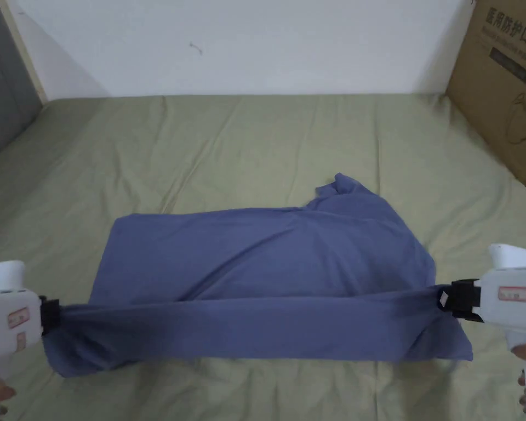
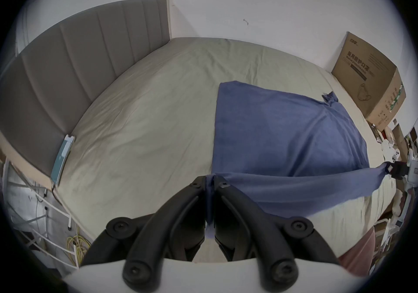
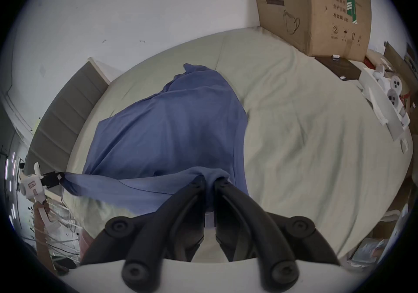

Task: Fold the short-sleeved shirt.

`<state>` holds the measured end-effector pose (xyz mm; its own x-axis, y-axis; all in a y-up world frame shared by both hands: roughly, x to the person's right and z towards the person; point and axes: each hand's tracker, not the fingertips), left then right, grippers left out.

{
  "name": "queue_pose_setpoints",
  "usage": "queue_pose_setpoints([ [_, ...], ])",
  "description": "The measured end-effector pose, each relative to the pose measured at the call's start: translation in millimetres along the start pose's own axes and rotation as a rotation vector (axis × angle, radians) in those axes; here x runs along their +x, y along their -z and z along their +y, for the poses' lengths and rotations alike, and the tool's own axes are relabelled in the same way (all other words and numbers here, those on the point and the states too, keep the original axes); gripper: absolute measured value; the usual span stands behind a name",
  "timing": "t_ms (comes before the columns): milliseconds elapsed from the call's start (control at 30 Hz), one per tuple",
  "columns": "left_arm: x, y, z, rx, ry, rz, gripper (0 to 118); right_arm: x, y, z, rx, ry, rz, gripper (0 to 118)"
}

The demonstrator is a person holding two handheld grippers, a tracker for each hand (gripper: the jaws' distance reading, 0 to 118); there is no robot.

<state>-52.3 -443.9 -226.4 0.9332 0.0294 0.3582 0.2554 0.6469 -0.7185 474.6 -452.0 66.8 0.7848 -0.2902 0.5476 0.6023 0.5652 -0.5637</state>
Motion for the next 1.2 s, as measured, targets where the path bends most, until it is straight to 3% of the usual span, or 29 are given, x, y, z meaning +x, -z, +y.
queue_pose_setpoints([
  [67, 7.8, 17.9, 8.9, 0.008, 0.043, 0.017, 8, -1.0, 23.8, 8.6, 0.000, 0.015, -0.027, 8],
  [100, 11.9, 25.8, 11.9, 0.008, 0.071, 0.032, 19, -2.1, 35.0, 10.6, -0.018, 0.002, -0.034, 13],
  [133, 14.9, 31.0, 13.1, 0.000, 0.085, 0.054, 34, -5.4, 43.9, 10.0, -0.055, -0.017, -0.067, 31],
  [167, 16.5, 35.3, 14.3, 0.000, 0.092, 0.065, 58, -9.7, 48.6, 8.5, -0.073, -0.036, -0.096, 57],
  [200, 16.4, 36.7, 15.4, -0.005, 0.090, 0.070, 94, -11.3, 50.8, 5.7, -0.078, -0.071, -0.133, 80],
  [233, 14.5, 33.8, 14.8, -0.009, 0.081, 0.064, 106, -13.6, 48.2, 1.0, -0.077, -0.085, -0.137, 81],
  [333, 11.0, 15.7, 4.6, 0.019, 0.044, 0.019, 110, -15.8, 27.4, -10.4, -0.047, -0.078, -0.080, 81],
  [400, 8.6, 2.7, -3.6, 0.011, 0.033, 0.030, 105, -20.2, 9.3, -20.2, -0.022, -0.092, -0.032, 78],
  [433, 6.2, -6.7, -11.6, 0.038, 0.007, 0.002, 98, -24.9, 0.2, -27.2, -0.011, -0.126, -0.010, 65],
  [467, 3.4, -14.0, -19.0, 0.062, -0.007, -0.022, 78, -27.2, -5.1, -33.3, -0.003, -0.158, -0.016, 42],
  [500, 2.5, -18.4, -26.6, 0.055, -0.013, -0.028, 35, -31.4, -8.7, -41.7, -0.008, -0.190, -0.054, 11],
  [533, 4.2, -18.4, -35.2, 0.031, -0.012, -0.010, 2, -34.5, -11.7, -50.9, 0.000, -0.197, -0.078, 5],
  [700, -1.9, -11.2, -58.7, 0.066, -0.068, 0.009, 3, -31.5, -8.8, -74.7, -0.050, -0.064, 0.025, 5],
  [733, -3.8, -8.1, -59.5, 0.064, -0.106, 0.001, 12, -31.4, -5.8, -77.1, -0.052, -0.074, 0.005, 5],
  [767, -4.8, -4.9, -60.3, 0.054, -0.137, -0.011, 30, -33.2, -5.1, -80.2, -0.054, -0.076, -0.004, 5],
  [833, -3.2, 7.0, -62.6, -0.005, -0.181, -0.049, 86, -36.0, -4.2, -86.8, -0.060, -0.075, -0.013, 5],
  [867, -1.2, 14.2, -65.6, -0.033, -0.172, -0.055, 106, -36.0, -3.2, -88.4, -0.067, -0.080, -0.007, 5],
  [900, 1.8, 22.5, -70.0, -0.056, -0.156, -0.044, 111, -36.7, -3.2, -91.2, -0.072, -0.081, 0.001, 5],
  [967, 5.4, 38.3, -77.8, -0.101, -0.111, -0.015, 100, -37.8, -2.8, -95.0, -0.087, -0.084, 0.012, 5],
  [1000, 7.5, 46.2, -81.4, -0.149, -0.098, -0.009, 82, -36.1, -1.9, -96.3, -0.090, -0.084, 0.010, 5],
  [1067, 9.7, 56.4, -90.8, -0.131, -0.021, 0.076, 74, -34.1, -1.9, -98.7, -0.095, -0.083, 0.007, 5],
  [1100, 9.9, 54.3, -91.1, -0.099, -0.025, 0.041, 52, -32.6, -2.3, -99.7, -0.096, -0.077, 0.007, 5],
  [1133, 11.0, 49.8, -83.5, -0.107, -0.038, 0.068, 16, -29.0, -1.8, -99.9, -0.095, -0.066, 0.007, 5],
  [1167, 9.3, 44.1, -77.8, -0.082, -0.049, 0.094, 4, -24.4, -0.9, -99.1, -0.095, -0.055, 0.011, 5],
  [1200, 5.1, 40.2, -75.9, -0.054, -0.088, 0.083, 4, -22.1, -1.6, -97.4, -0.094, -0.049, 0.010, 5],
])
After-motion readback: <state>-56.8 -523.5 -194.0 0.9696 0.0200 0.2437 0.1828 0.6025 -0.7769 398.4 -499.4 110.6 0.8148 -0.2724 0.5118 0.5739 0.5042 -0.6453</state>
